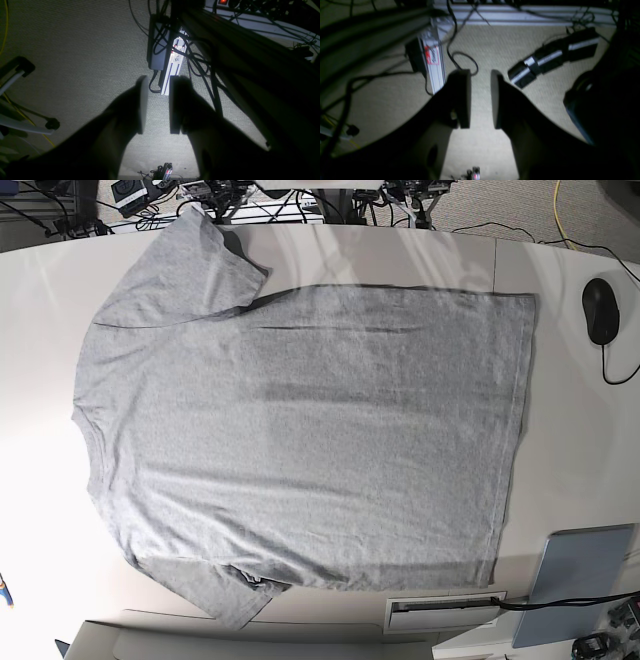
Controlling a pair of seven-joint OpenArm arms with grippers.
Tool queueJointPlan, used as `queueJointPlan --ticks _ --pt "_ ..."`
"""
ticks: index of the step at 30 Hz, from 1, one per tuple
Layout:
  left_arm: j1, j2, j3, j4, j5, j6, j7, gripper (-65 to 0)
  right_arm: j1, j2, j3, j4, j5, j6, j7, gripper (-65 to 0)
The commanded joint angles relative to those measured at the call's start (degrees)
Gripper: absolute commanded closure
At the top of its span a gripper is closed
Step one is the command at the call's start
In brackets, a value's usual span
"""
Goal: Fold the T-shirt properly
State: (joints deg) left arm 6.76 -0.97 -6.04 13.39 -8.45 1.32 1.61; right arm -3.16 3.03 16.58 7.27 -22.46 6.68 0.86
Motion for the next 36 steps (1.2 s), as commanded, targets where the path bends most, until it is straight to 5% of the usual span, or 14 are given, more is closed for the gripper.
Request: queueJointPlan --ticks 1,9,15,21,28,36 --pt "0.6 0.0 0.0 0.4 1.2 0.2 0.0 -16.8 0.0 0.9 0.0 0.2 1.0 0.0 -0.7 -14.5" --pt "7.8 -0.2 0.0 10.1 4.3 0.2 1.2 -16.8 -3.2 4.7 -3.4 3.0 3.2 9.2 -2.9 -14.5" --pt "16.8 -0.9 0.0 25.1 6.5 0.1 7.1 -16.8 -13.2 7.9 -16.6 15.8 12.6 9.4 -7.2 -14.5" --pt "28.4 -4.3 0.0 44.5 2.4 -8.5 12.2 -16.8 -26.9 15.2 -24.8 34.9 24.7 9.4 -10.3 -14.5" --pt "43.6 -11.2 0.0 69.4 0.9 -11.7 14.1 -16.8 -43.5 24.0 -22.0 61.3 28.9 9.4 -14.1 -14.5" --pt "56.3 -21.8 -0.1 97.0 12.5 -11.5 14.1 -16.8 -60.2 29.4 -5.8 92.5 28.9 11.2 -21.0 -14.5"
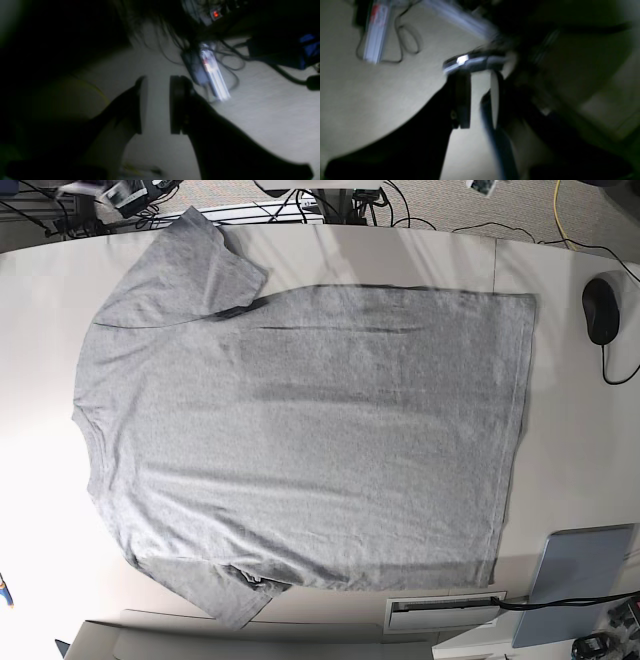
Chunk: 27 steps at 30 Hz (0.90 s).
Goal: Fold the T-shirt properly
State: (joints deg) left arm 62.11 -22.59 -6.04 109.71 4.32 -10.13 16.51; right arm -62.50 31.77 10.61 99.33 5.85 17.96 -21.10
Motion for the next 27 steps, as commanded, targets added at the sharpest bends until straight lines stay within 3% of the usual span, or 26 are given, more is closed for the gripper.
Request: queueJointPlan --ticks 1,5,10,12,15,18,24,27 --pt "1.4 -1.6 -0.1 3.2 2.0 0.0 -0.8 -16.8 -2.1 0.6 3.0 3.8 0.5 1.6 0.4 -14.5" --pt "-0.5 -6.1 -0.1 9.6 8.1 0.0 0.6 -16.8 -3.8 0.6 12.1 15.4 -0.6 8.6 -1.5 -14.5" --pt "-7.0 -8.9 -0.1 10.6 15.3 -0.2 6.3 -17.4 -3.4 0.6 17.9 26.2 -8.3 8.9 -1.9 -14.5" --pt "-10.0 -8.9 -0.1 10.6 17.0 -0.6 9.4 -21.8 -2.4 0.6 18.5 29.2 -11.1 8.9 -3.8 -14.9" --pt "-14.7 -8.9 -0.1 10.4 18.0 -5.6 11.0 -29.1 0.3 0.6 18.5 32.0 -12.2 8.9 -6.9 -23.0" --pt "-18.7 -8.9 -0.1 9.9 16.7 -11.0 10.3 -29.7 2.7 0.6 18.5 32.2 -12.2 9.0 -7.1 -32.4" --pt "-26.0 -10.3 -0.1 3.3 15.4 -17.6 8.5 -29.7 3.9 0.6 18.5 32.2 -15.3 9.8 -7.5 -33.1" --pt "-28.4 -12.3 -0.1 -1.0 15.4 -18.4 8.5 -29.6 3.9 0.6 18.5 32.2 -17.5 11.0 -6.8 -33.0"
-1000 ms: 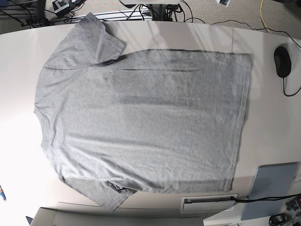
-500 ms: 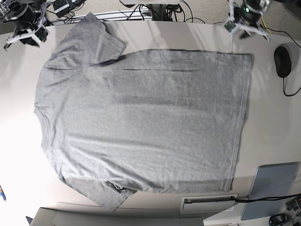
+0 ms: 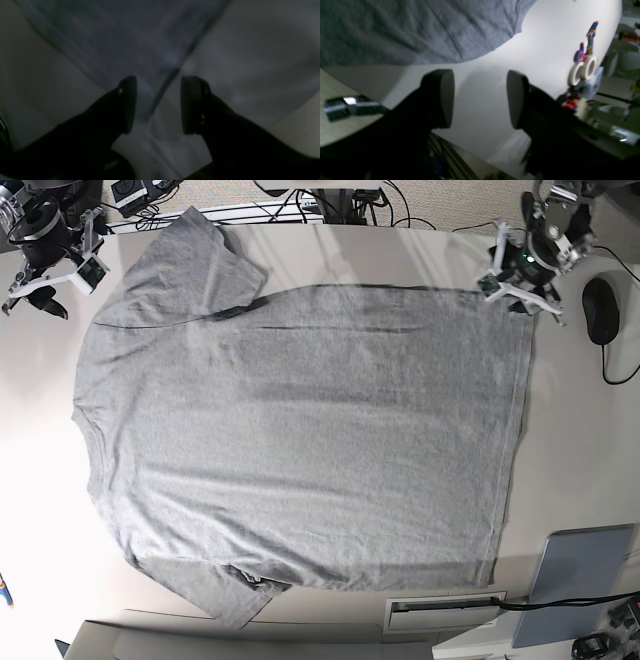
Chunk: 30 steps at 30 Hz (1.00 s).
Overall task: Fold the T-shirt properly
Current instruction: 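Move both grippers to the shirt's shoulder corners and grasp them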
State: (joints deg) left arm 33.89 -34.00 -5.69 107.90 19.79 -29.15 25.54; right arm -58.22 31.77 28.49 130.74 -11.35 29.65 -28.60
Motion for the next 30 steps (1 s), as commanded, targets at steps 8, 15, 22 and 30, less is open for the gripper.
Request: queueJointPlan --ticks 8,15,22,30 --pt "-1.9 -3.1 -0.4 -4.5 0.2 0.6 -3.4 -29.6 -0.3 0.6 0.6 0.7 -5.1 0.1 5.6 -33.0" --pt "-4.0 -3.1 -0.4 -8.8 1.7 0.7 -5.9 -29.6 -0.3 0.6 0.6 0.7 -5.2 0.1 6.5 -33.0" --pt "-4.3 -3.1 -0.4 -9.4 1.7 0.5 -6.2 -16.7 -0.3 0.6 0.6 0.7 -5.2 0.2 6.4 -33.0" --pt "-4.3 -1.6 -0.4 -9.4 1.7 0.5 -6.8 0.0 -0.2 0.6 0.3 0.7 -11.4 5.0 12.7 -32.9"
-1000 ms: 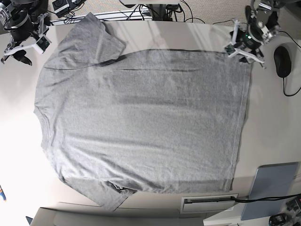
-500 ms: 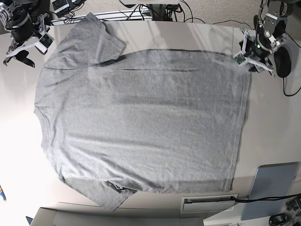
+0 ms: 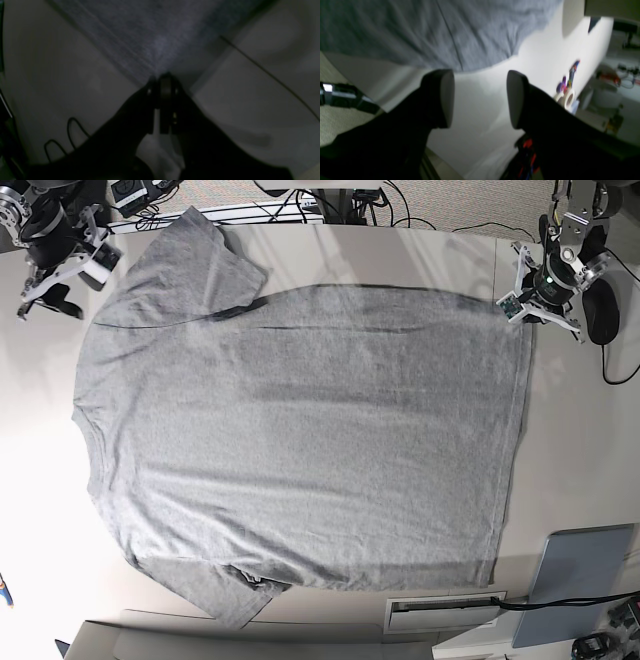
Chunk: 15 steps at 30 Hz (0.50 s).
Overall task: Fold the T-shirt properly
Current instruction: 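Move both grippers to the shirt's shoulder corners and grasp them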
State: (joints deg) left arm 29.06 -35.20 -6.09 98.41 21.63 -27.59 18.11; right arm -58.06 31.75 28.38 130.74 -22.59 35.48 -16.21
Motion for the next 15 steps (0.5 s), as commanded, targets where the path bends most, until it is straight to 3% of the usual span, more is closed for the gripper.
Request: queueJointPlan --ticks 1,5,10,15 --pt "0.5 -0.2 0.0 0.1 -0.2 -1.0 0.7 0.0 -0.3 0.7 0.4 0.5 -0.2 -0.7 1.3 -32.9" --pt "0.5 0.1 0.0 0.1 -0.2 -1.0 0.4 0.0 -0.1 3.3 -2.3 -2.9 -1.2 -0.7 2.7 -32.6" --pt "0.5 0.1 0.0 0.1 -0.2 -1.0 0.4 0.0 2.7 6.5 -12.9 -9.5 -10.0 -5.2 0.1 -31.9" --pt "0.5 0.1 0.0 0.1 -0.2 -1.0 0.4 0.0 6.1 8.8 -22.2 -13.4 -12.9 -5.1 -1.8 -31.9"
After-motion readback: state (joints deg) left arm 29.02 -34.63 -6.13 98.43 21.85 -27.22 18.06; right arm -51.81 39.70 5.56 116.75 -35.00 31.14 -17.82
